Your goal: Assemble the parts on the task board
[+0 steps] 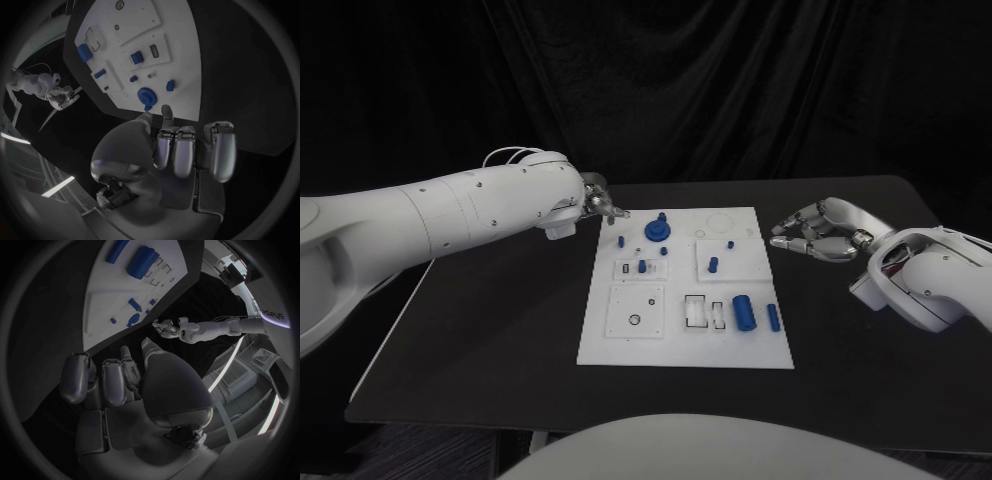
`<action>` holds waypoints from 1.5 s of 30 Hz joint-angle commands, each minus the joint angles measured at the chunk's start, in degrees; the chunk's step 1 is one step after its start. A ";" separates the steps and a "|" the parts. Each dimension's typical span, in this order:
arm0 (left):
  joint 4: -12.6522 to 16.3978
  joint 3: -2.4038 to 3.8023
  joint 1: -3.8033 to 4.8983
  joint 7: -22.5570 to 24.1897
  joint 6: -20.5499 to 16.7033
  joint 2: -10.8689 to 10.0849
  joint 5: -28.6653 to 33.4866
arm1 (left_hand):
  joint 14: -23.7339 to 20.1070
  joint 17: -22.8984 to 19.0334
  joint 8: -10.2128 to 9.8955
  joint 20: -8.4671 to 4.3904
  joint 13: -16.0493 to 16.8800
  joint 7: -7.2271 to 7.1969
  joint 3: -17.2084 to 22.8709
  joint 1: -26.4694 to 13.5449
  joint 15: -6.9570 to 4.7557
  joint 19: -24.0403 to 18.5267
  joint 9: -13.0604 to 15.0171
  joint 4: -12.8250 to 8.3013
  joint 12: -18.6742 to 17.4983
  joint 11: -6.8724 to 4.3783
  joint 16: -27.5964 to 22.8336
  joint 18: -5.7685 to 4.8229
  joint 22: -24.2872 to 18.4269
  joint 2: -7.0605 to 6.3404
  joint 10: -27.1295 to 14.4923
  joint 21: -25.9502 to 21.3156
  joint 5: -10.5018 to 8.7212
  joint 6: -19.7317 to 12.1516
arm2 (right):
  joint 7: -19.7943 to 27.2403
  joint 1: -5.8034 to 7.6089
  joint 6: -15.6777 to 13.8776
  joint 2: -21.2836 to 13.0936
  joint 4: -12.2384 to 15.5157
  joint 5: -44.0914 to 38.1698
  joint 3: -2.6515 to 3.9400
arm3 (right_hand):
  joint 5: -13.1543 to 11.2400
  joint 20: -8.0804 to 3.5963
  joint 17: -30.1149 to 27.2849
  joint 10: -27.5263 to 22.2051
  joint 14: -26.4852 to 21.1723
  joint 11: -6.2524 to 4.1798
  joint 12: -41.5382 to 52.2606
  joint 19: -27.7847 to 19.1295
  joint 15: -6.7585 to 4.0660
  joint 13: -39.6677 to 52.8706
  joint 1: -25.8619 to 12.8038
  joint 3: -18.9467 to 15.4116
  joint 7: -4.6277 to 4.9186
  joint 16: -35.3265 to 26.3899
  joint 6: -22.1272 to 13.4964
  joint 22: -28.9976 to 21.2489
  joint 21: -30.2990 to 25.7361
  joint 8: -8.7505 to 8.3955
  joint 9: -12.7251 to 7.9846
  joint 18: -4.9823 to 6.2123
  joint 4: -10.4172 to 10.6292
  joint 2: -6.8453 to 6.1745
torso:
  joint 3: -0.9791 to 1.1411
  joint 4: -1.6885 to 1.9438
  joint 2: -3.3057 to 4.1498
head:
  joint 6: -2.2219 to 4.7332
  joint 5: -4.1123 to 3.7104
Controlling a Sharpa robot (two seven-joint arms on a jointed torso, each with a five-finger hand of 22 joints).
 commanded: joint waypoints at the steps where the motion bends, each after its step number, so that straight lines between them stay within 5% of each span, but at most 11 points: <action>1: -1.06 0.05 -0.79 0.98 2.66 0.79 0.10 | 5.85 15.09 -0.30 0.21 15.09 -0.03 0.06 0.86 0.00 0.46 0.62 -0.50 0.21 0.08 -0.29 0.57 8.78 0.09 6.15 -0.21 0.39 -0.63 | -0.56 -0.14 0.36 -0.04 0.05 0.09 0.04 | 0.20 -0.09 2.89 -0.12 0.80 -0.10 -0.31 -0.10 0.22 -0.06 -0.11 -0.08 0.13 -0.26 0.36 9.43 -0.18 -0.08 -0.08 1.10 0.18 0.42 | -0.17 -0.01 0.43 | 0.01 0.39; 5: -1.65 0.05 -1.83 1.03 2.41 1.25 0.10 | 5.85 15.09 -0.33 0.22 15.09 -0.01 0.05 0.88 0.00 0.48 0.62 -0.51 0.21 0.09 -0.29 0.56 8.81 0.06 6.15 -0.18 0.40 -0.66 | -0.50 -0.14 0.35 0.07 0.04 0.09 0.04 | 0.27 -0.09 2.86 -0.12 0.78 -0.10 -0.32 -0.11 0.22 -0.08 -0.13 -0.06 0.13 -0.30 0.35 9.42 -0.22 -0.10 -0.10 1.10 0.18 0.49 | -0.33 -0.14 0.47 | 0.01 0.46; 10: -2.20 0.06 -2.50 1.07 2.23 1.50 0.10 | 5.85 15.09 -0.55 0.27 15.09 0.15 -0.21 0.64 0.06 0.46 0.62 -0.24 0.21 0.21 -0.29 0.57 8.81 -0.04 6.15 -0.22 0.19 -0.86 | -0.47 -0.14 0.39 0.09 0.04 0.09 0.04 | 0.27 -0.09 2.86 -0.12 0.78 -0.10 -0.32 -0.11 0.22 -0.08 -0.13 -0.06 0.13 -0.30 0.35 9.42 -0.22 -0.10 -0.10 1.10 0.18 0.49 | -0.28 -0.13 0.30 | 0.01 0.43; 17: -2.47 0.06 -2.84 1.22 2.03 1.49 0.10 | 5.85 15.09 -0.98 0.39 15.09 0.35 -0.66 0.14 0.22 0.35 0.55 0.36 0.21 0.38 -0.29 0.61 8.74 -0.06 6.15 -0.35 -0.13 -1.16 | -0.49 -0.14 0.39 0.09 0.00 0.09 0.04 | 0.36 -0.09 2.88 -0.06 0.80 -0.10 -0.28 -0.09 0.22 -0.02 -0.13 -0.04 0.13 -0.27 0.35 9.42 -0.20 -0.12 -0.12 1.10 0.17 0.57 | 0.01 -0.01 0.10 | 0.01 0.18; 45: -4.91 0.06 -3.94 2.59 1.02 2.53 0.10 | 5.85 15.09 -3.32 0.99 15.09 1.17 -1.15 0.64 0.88 -0.74 -0.48 0.88 0.21 1.13 -0.29 0.98 7.85 0.16 6.15 -1.57 -0.22 -2.97 | -0.89 -0.15 1.09 0.37 -0.15 0.09 0.04 | 0.50 -0.10 2.84 -0.09 0.79 -0.10 -0.31 -0.11 0.22 -0.08 -0.14 -0.03 0.13 -0.29 0.36 9.40 -0.29 -0.15 -0.15 1.11 0.15 0.64 | -0.11 -0.02 0.35 | 0.01 -0.01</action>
